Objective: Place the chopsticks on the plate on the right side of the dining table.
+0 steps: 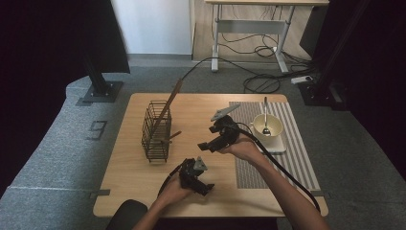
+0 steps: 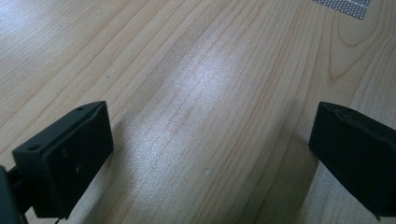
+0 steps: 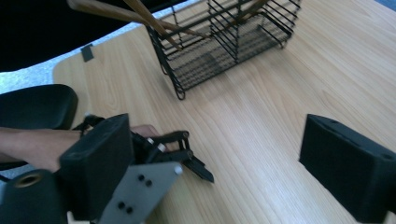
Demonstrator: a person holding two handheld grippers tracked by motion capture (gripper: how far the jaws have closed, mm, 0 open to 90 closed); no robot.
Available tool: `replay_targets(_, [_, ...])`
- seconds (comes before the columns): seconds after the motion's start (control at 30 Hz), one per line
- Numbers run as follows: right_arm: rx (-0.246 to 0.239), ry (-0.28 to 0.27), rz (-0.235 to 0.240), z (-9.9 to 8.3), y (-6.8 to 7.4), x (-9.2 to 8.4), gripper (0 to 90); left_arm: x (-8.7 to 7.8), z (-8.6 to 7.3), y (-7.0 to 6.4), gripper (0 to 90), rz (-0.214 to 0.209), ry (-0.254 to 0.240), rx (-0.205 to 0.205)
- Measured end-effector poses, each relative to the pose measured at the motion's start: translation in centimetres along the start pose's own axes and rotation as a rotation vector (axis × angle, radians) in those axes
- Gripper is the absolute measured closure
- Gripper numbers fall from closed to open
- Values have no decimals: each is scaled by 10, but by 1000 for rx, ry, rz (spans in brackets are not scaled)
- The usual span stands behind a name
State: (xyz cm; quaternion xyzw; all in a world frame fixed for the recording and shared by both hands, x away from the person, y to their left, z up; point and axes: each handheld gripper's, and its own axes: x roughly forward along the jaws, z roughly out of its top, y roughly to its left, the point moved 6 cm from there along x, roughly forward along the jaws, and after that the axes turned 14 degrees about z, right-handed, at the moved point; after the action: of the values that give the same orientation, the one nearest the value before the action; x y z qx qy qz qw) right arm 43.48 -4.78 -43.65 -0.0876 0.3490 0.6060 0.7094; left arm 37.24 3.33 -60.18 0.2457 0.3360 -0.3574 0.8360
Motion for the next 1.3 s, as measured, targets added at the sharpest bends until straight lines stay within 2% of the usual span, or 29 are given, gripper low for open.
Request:
replay_targets(0.4, [-59, 9, 27, 32, 14, 19, 214, 0, 0, 0, 0, 0, -3, -4])
replay_targets(0.53, [-65, -7, 33, 42, 17, 24, 244, 0, 0, 0, 0, -2, -3, -4])
replay_targets(0.73, [-68, -14, 33, 52, 19, 32, 290, 0, 0, 0, 0, 1, -3, -1])
replay_targets(0.87, [-78, -12, 16, 58, 19, 38, 328, 0, 0, 0, 0, 2, -3, -1])
replay_targets(0.93, [-77, -18, 14, 61, 18, 41, 358, 0, 0, 0, 0, 3, -1, 0])
replay_targets(1.0, [-83, -17, 7, 64, 16, 45, 426, 0, 0, 0, 0, 2, -1, 0])
replay_targets(1.03, [-83, -17, 7, 64, 16, 45, 426, 0, 0, 0, 0, 2, -1, 0])
replay_targets(1.07, [-86, -15, 4, 66, 15, 49, 474, 0, 0, 0, 0, 2, -1, 0])
replay_targets(1.1, [-86, -15, 4, 66, 15, 49, 474, 0, 0, 0, 0, 2, -1, 0])
replay_targets(1.13, [-94, -8, 7, 66, 14, 54, 531, 0, 0, 0, 0, 2, -1, 0])
replay_targets(1.2, [-111, -3, 1, 65, 14, 58, 587, 0, 0, 0, 0, -1, -1, -2])
replay_targets(1.3, [-122, 0, -7, 64, 14, 62, 633, 0, 0, 0, 0, -2, 0, 0])
